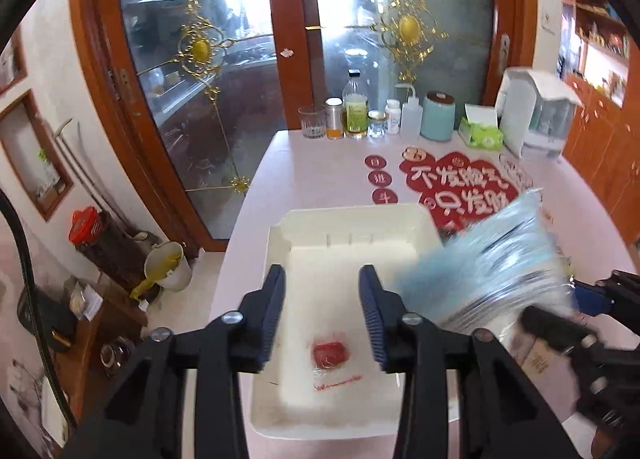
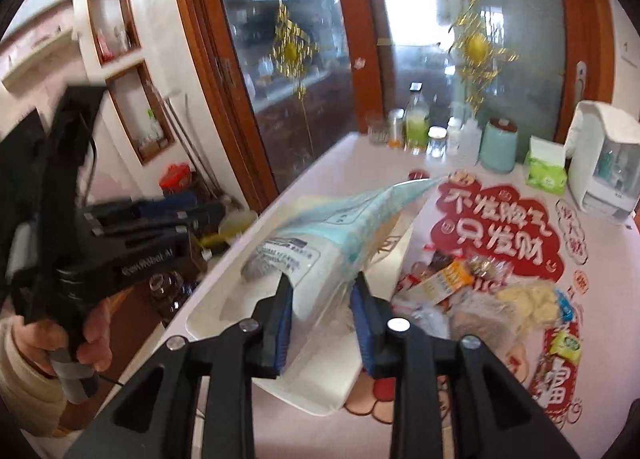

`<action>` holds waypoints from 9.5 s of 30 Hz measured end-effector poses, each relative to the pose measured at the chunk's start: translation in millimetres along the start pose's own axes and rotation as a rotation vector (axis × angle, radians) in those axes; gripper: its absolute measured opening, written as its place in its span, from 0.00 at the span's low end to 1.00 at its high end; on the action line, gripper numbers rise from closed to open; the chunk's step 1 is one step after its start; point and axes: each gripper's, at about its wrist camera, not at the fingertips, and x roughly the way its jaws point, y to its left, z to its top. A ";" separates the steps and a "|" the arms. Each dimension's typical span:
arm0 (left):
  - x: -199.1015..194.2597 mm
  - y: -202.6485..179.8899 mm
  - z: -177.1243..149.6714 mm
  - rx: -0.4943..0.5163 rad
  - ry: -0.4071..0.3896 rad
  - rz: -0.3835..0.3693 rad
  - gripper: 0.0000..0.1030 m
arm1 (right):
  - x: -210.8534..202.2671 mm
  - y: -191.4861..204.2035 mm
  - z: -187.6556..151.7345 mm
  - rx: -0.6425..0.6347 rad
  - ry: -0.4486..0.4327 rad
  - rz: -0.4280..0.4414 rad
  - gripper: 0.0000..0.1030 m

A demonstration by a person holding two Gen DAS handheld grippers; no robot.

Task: Organize snacks
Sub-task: 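Carry both bags over the white tray and open both grippers to drop them, then move both grippers back from the tray to the snack pile, then grasp the clear printed bag with the left gripper while the right grasps the brown wafer packet, then carry both packets into the white tray and open both grippers, then move both grippers back from the tray to the remaining snacks, then grasp the clear rice-crisp bag with the left gripper while the right grasps the yellow-green packet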

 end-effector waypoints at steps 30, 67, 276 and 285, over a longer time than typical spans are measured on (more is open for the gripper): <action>34.3 -74.3 -6.8 0.166 0.052 -0.265 0.89 | -11.4 -15.1 -57.3 0.240 0.124 -0.263 0.50; 155.2 -320.9 -20.0 0.743 0.450 -0.332 0.89 | -45.4 -240.6 -159.4 0.637 0.203 -0.419 0.50; 217.3 -368.8 45.0 0.065 0.360 -0.168 0.95 | 5.7 -366.3 -127.3 0.474 0.193 -0.415 0.66; 275.3 -379.5 38.8 -0.067 0.462 -0.139 0.95 | 71.9 -393.6 -139.3 0.499 0.291 -0.422 0.66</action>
